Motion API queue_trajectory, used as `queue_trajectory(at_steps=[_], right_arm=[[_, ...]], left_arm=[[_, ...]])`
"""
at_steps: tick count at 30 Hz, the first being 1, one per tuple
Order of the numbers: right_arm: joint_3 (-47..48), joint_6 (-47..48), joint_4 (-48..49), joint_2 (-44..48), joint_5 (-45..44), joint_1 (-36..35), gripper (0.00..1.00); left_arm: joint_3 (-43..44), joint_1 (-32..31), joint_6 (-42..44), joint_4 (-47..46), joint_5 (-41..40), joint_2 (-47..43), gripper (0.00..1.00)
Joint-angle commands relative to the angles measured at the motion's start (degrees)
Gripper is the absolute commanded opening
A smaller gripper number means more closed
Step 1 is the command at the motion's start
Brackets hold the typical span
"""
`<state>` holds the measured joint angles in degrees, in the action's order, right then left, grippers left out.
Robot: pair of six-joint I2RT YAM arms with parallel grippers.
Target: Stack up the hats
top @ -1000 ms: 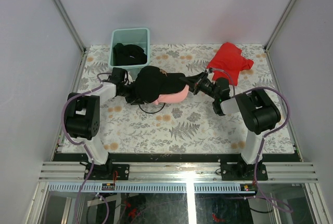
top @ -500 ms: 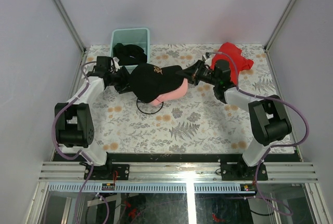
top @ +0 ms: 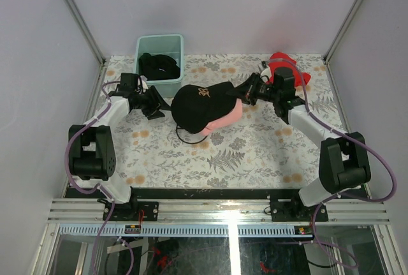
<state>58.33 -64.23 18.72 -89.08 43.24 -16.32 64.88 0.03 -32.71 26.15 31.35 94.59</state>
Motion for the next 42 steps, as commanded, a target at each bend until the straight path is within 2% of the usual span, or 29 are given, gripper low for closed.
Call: queue_trajectory(at_steps=[1, 7, 11, 12, 16, 18, 20, 29, 38, 42], right_arm=[[-2.10, 5.61, -5.26, 2.52, 1.50, 4.88, 0.00], [-6.73, 6.13, -4.25, 3.89, 4.11, 10.02, 0.00], [-9.09, 8.42, -5.45, 4.12, 4.77, 11.04, 0.01], [-9.73, 8.89, -5.37, 3.95, 4.95, 11.04, 0.07], [-10.17, 9.25, -5.28, 3.80, 4.54, 11.09, 0.43], [-8.85, 11.89, -8.74, 4.12, 3.43, 11.05, 0.53], [-7.01, 15.44, -13.81, 4.33, 1.89, 11.13, 0.59], [-1.41, 27.54, -30.56, 5.92, -7.92, 11.80, 0.67], [0.89, 30.47, -35.80, 7.50, -13.13, 11.92, 0.74], [2.27, 31.88, -38.83, 8.35, -16.57, 12.04, 0.75]], left_arm=[[-0.67, -0.12, -0.45, -2.62, 1.25, 0.12, 0.47], [-1.07, -0.12, -0.42, -2.60, 1.62, 0.42, 0.48], [-1.42, -0.17, -0.25, -2.69, 1.96, 0.66, 0.48], [-1.50, -0.25, -0.17, -2.69, 2.14, 0.61, 0.48], [-1.81, -0.24, 0.25, -2.73, 2.65, 1.11, 0.47], [-1.80, -0.20, 0.19, -2.73, 2.76, 1.36, 0.47], [-1.86, -0.16, 0.11, -2.92, 2.89, 1.56, 0.47], [-1.60, -0.22, 0.01, -2.97, 3.36, 1.88, 0.47], [2.06, -0.05, -1.35, -1.20, 3.05, -1.05, 0.48], [6.13, 1.19, -2.14, 1.50, 2.32, -3.51, 0.55]])
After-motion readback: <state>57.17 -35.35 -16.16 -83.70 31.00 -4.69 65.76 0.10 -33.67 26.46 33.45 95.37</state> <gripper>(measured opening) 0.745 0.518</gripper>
